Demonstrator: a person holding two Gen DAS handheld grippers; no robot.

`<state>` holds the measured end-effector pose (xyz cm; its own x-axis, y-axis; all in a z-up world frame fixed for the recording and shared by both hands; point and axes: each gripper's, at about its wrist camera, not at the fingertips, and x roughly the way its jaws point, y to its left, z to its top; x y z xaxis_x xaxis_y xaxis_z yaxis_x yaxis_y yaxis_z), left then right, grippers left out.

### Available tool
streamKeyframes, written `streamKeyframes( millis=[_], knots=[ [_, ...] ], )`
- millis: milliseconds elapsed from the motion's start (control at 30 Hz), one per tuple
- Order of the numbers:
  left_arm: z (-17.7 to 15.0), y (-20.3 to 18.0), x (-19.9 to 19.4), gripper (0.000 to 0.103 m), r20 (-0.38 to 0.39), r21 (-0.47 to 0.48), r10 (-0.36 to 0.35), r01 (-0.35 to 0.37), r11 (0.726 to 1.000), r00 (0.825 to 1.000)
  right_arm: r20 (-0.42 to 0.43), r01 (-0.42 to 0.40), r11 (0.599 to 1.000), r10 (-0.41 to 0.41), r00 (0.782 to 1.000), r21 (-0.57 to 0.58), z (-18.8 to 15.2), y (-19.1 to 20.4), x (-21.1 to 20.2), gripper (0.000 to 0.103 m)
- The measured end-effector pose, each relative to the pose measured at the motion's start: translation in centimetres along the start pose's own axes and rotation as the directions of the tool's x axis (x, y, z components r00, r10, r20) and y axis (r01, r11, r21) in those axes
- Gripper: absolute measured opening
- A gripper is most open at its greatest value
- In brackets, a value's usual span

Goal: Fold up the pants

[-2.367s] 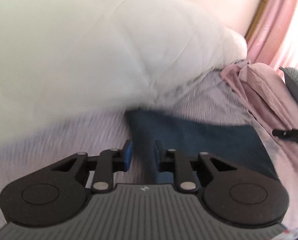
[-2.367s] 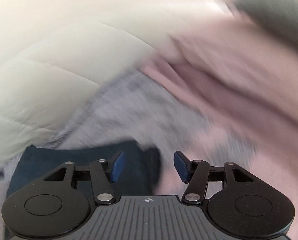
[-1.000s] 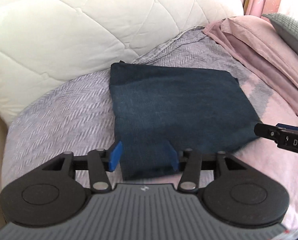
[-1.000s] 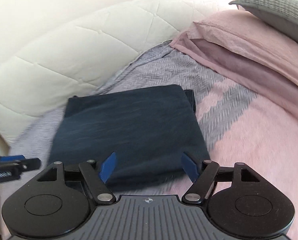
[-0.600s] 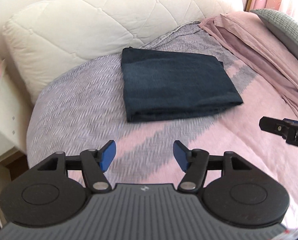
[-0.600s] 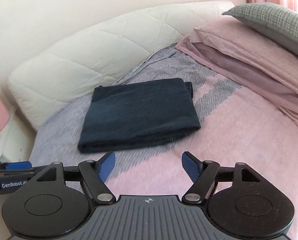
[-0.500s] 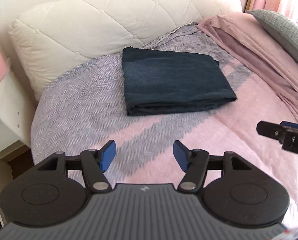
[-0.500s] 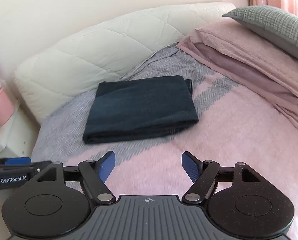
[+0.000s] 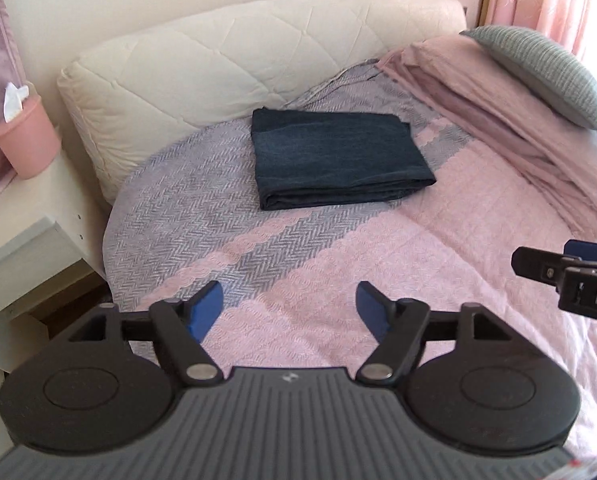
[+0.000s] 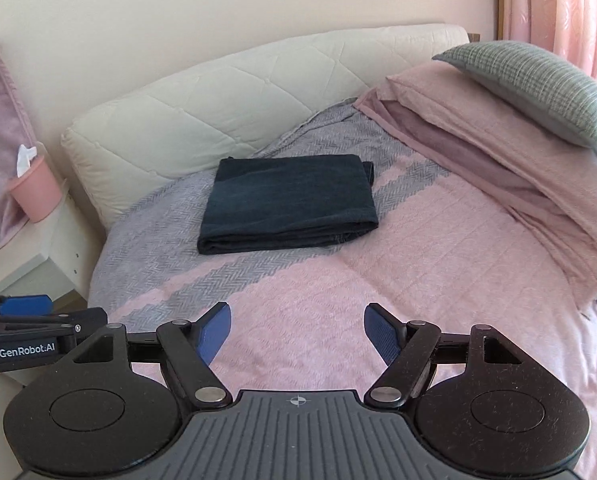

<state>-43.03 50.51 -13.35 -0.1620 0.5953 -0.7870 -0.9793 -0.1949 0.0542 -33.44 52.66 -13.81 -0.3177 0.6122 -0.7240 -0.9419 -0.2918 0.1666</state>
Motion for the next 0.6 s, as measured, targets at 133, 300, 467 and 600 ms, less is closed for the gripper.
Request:
streamKeyframes(
  millis=[133, 300, 467, 600],
  knots=[
    [-0.4, 0.0, -2.7, 0.09, 0.038, 0.017, -0.005, 0.004, 1.0, 0.999, 0.006, -0.009, 1.0, 0.009, 1.0, -0.008, -0.1, 1.0, -2.4, 0.071],
    [-0.5, 0.5, -4.9, 0.092, 0.048, 0.006, -0.044, 0.044, 0.999, 0.998, 0.011, -0.008, 0.999, 0.008, 1.0, -0.033, -0.1, 2.2, -4.5, 0.071],
    [-0.3, 0.9, -6.1, 0.092, 0.056, 0.015, -0.042, 0.041, 0.999, 0.998, 0.004, -0.02, 0.999, 0.02, 1.0, -0.042, 0.2, 2.9, -5.5, 0.071],
    [0.0, 1.5, -6.9, 0.092, 0.061, -0.008, -0.05, 0.05, 0.999, 0.997, 0.001, -0.018, 0.998, 0.018, 1.0, -0.056, 0.3, 3.4, -5.7, 0.071]
  ],
)
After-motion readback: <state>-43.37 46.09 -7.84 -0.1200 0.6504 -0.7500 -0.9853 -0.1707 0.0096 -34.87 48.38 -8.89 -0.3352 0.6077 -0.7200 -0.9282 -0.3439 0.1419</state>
